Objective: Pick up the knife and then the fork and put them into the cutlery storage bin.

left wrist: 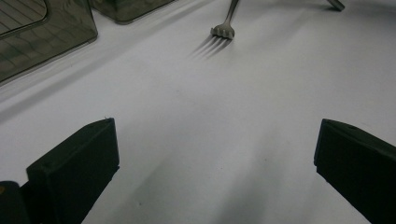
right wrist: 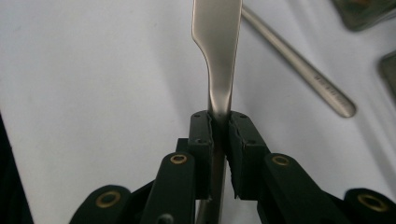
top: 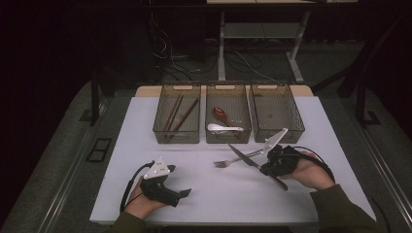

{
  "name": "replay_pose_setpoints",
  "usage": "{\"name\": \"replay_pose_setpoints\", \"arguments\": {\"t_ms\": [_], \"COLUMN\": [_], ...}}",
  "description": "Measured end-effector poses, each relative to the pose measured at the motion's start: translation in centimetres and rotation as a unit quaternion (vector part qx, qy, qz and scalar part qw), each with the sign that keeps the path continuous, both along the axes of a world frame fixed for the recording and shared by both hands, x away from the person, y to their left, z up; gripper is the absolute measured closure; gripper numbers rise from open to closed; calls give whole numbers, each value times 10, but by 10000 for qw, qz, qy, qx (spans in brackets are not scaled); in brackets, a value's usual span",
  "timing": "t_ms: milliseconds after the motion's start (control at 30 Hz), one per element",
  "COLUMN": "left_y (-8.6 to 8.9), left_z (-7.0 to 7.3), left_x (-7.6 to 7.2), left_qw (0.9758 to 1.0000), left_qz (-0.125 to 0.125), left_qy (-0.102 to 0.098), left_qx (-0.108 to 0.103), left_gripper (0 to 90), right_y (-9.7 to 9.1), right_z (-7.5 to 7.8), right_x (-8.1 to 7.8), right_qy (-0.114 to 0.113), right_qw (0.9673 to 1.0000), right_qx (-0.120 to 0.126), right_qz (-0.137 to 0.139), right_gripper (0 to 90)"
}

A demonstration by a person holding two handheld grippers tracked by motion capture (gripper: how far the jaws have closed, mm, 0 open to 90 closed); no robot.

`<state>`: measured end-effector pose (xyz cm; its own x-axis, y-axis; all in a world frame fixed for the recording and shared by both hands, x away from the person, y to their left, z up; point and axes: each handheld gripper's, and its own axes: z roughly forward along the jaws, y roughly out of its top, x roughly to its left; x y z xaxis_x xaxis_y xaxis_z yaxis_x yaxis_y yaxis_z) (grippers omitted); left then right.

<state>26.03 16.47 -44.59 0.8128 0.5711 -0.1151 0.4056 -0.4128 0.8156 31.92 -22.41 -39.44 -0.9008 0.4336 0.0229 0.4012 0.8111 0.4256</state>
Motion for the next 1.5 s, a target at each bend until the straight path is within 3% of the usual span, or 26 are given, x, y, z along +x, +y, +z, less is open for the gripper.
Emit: {"name": "replay_pose_setpoints", "arguments": {"t_ms": [367,733,933,1100,1367,1500], "left_y": [1,1,1,0,-1,0], "left_z": [0,0,0,1,1,1], "left_x": [0,0,1,2,2,3], "left_qw": [9999,9995,9994,9992,9994,9993], "left_qz": [-129,-141,-153,-159,-180,-163], "left_qy": [-76,-239,-251,-260,-131,-17], "left_qx": [-43,-154,-174,-249,-254,-335], "left_gripper": [0,0,0,0,0,0], "right_y": [-14,-29,-37,-46,-59,-63], "right_z": [3,1,0,1,3,5], "right_x": [5,10,13,15,18,19], "right_qy": [-268,-467,-629,-830,-1047,-1122], "right_qw": [9966,9874,9800,9711,9577,9536], "right_qx": [615,1213,1486,1763,2091,2169], "right_qz": [-473,-906,-1164,-1380,-1675,-1762], "right_gripper": [799,799,799,799,798,798]}}
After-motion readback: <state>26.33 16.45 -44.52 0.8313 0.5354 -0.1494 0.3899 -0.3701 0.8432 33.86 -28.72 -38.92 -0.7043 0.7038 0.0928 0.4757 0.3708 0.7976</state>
